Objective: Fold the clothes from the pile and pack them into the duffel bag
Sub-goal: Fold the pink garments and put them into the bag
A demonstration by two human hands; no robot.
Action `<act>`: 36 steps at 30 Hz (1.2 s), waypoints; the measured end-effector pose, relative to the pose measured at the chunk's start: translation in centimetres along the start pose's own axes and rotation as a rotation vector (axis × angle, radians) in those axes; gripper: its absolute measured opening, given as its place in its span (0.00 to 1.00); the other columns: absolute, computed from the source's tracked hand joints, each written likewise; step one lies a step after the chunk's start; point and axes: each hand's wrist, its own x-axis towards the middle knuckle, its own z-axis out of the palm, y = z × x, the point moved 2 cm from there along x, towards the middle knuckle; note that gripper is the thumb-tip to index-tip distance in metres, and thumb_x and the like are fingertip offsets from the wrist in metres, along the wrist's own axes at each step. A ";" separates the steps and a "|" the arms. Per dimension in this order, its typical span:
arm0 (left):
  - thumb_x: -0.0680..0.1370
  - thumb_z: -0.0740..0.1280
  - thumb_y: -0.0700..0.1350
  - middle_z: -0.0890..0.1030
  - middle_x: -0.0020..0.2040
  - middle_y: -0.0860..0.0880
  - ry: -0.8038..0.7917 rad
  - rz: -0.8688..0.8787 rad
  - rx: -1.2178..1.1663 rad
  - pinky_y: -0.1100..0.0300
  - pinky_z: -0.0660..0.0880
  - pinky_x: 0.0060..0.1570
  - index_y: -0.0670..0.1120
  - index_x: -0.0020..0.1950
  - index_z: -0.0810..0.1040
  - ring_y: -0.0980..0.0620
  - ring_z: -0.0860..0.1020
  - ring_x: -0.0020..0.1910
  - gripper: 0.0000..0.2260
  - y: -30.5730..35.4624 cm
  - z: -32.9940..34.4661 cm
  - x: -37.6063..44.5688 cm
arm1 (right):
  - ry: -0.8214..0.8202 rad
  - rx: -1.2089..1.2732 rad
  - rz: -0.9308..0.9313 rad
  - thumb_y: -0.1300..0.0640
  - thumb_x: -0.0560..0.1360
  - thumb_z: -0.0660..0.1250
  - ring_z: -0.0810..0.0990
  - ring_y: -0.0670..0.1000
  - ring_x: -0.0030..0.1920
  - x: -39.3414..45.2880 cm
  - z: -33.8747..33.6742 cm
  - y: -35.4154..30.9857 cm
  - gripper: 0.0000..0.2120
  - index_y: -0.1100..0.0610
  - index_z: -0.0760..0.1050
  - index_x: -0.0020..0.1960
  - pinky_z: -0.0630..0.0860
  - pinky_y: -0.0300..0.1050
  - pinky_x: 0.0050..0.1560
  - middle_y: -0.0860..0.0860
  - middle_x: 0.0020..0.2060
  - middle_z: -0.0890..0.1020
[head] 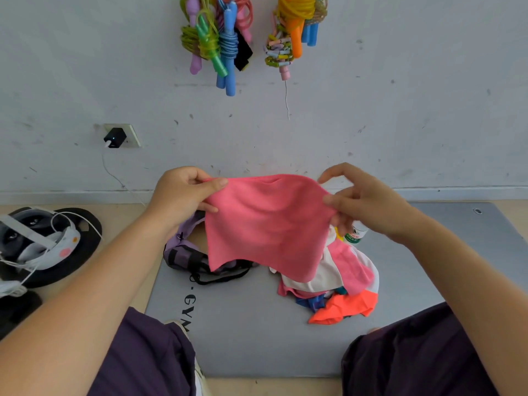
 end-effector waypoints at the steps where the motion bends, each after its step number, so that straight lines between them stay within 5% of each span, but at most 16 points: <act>1: 0.72 0.76 0.45 0.84 0.34 0.52 -0.038 -0.016 -0.024 0.64 0.80 0.32 0.41 0.40 0.80 0.52 0.82 0.29 0.09 0.2 0.4 -0.4 | -0.111 0.036 -0.002 0.64 0.79 0.65 0.79 0.57 0.28 -0.3 0.8 -0.4 0.07 0.57 0.73 0.55 0.77 0.47 0.31 0.62 0.32 0.82; 7: 0.65 0.75 0.45 0.84 0.40 0.46 -0.355 -0.095 -0.217 0.59 0.82 0.44 0.40 0.45 0.82 0.49 0.83 0.41 0.13 1.1 3.7 -2.8 | -0.392 0.150 -0.066 0.68 0.77 0.67 0.85 0.57 0.47 -1.7 4.5 -2.2 0.09 0.67 0.74 0.56 0.78 0.40 0.43 0.57 0.47 0.86; 13: 0.70 0.72 0.44 0.85 0.43 0.45 -0.451 -0.088 -0.190 0.60 0.81 0.43 0.42 0.46 0.85 0.49 0.84 0.41 0.08 2.0 5.7 -4.3 | -0.001 -0.172 -0.227 0.62 0.75 0.71 0.76 0.47 0.29 -1.8 4.9 -3.0 0.01 0.59 0.82 0.46 0.73 0.39 0.35 0.50 0.30 0.83; 18: 0.78 0.67 0.37 0.86 0.42 0.47 -0.494 -0.078 -0.267 0.67 0.78 0.39 0.38 0.49 0.83 0.54 0.84 0.41 0.06 2.7 6.5 -5.3 | 0.137 -0.322 -0.393 0.60 0.70 0.76 0.71 0.46 0.34 -1.9 5.1 -3.6 0.02 0.56 0.84 0.42 0.66 0.32 0.37 0.51 0.34 0.76; 23: 0.77 0.67 0.42 0.85 0.47 0.41 -0.500 -0.102 -0.317 0.60 0.80 0.45 0.42 0.47 0.85 0.49 0.84 0.46 0.08 2.8 6.9 -5.5 | 0.193 -0.335 -0.438 0.61 0.70 0.76 0.72 0.46 0.37 -2.0 5.1 -3.7 0.04 0.59 0.82 0.40 0.67 0.30 0.40 0.50 0.38 0.74; 28: 0.66 0.77 0.50 0.83 0.41 0.47 -0.550 -0.019 -0.245 0.64 0.73 0.39 0.46 0.47 0.87 0.55 0.79 0.38 0.13 3.1 6.8 -5.7 | 0.308 -0.385 -0.452 0.58 0.70 0.76 0.72 0.41 0.38 -1.8 4.6 -3.4 0.07 0.60 0.80 0.38 0.66 0.28 0.41 0.47 0.39 0.74; 32: 0.66 0.74 0.43 0.83 0.34 0.56 -0.520 0.092 -0.234 0.73 0.72 0.35 0.44 0.46 0.85 0.63 0.79 0.33 0.09 3.4 6.6 -5.8 | 0.163 -0.359 -0.335 0.40 0.69 0.68 0.74 0.39 0.44 -1.1 4.0 -2.6 0.12 0.48 0.80 0.36 0.67 0.26 0.45 0.48 0.44 0.76; 36: 0.66 0.73 0.43 0.85 0.39 0.53 -0.447 0.114 -0.304 0.66 0.79 0.45 0.49 0.41 0.87 0.58 0.81 0.39 0.06 3.6 4.4 -4.5 | -0.080 -0.495 -0.187 0.43 0.71 0.71 0.72 0.35 0.48 -0.5 2.0 -1.1 0.07 0.46 0.78 0.40 0.64 0.22 0.47 0.51 0.50 0.77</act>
